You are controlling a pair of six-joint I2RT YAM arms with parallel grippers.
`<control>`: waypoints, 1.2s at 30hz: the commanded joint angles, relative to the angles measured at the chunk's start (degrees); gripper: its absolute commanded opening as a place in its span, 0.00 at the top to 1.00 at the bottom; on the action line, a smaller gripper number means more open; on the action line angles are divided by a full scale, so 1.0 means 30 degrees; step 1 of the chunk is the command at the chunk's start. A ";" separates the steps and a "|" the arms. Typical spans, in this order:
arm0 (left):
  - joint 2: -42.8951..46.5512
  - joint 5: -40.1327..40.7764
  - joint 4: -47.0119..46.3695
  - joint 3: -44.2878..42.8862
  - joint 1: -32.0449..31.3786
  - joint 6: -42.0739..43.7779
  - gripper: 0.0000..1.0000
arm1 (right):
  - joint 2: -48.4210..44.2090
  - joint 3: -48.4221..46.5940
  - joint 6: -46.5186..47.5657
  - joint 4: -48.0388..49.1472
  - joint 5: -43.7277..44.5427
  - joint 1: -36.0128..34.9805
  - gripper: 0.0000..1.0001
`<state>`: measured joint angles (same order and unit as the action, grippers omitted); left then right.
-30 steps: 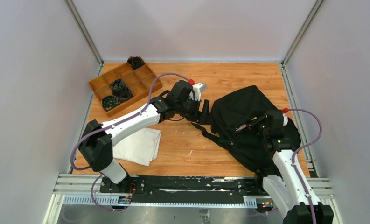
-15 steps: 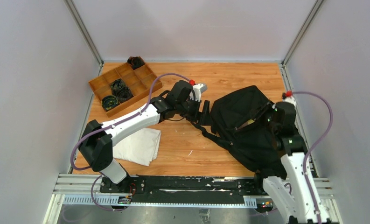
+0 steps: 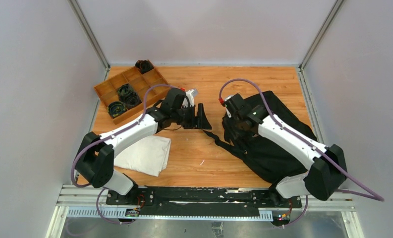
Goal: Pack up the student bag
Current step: Place the stationery in the student bag, then zip the student bag at the center of the board.
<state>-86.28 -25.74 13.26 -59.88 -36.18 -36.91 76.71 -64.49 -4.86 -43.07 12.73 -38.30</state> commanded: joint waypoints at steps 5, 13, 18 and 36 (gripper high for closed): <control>0.1106 -0.0367 -0.1930 0.0769 0.0064 -0.0915 0.28 | 0.1677 -0.1246 0.3047 -0.2914 0.1000 -0.0583 0.43; 0.0709 -0.0708 -0.2011 0.0612 0.0079 -0.0620 0.28 | 0.3538 -0.1311 0.3510 -0.3237 0.1928 -0.0592 0.46; 0.0542 -0.0867 -0.2202 0.0797 0.0079 -0.0662 0.28 | 0.3710 -0.1290 0.3383 -0.3444 0.2051 -0.0568 0.48; -0.2661 0.1014 -0.5079 -0.0601 -0.2816 -0.3694 0.21 | 0.1865 -0.1124 0.0995 -0.3001 0.2553 0.0148 1.00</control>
<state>-90.98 -23.18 8.12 -61.19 -40.86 -40.58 85.36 -66.98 1.26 -51.44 20.53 -39.05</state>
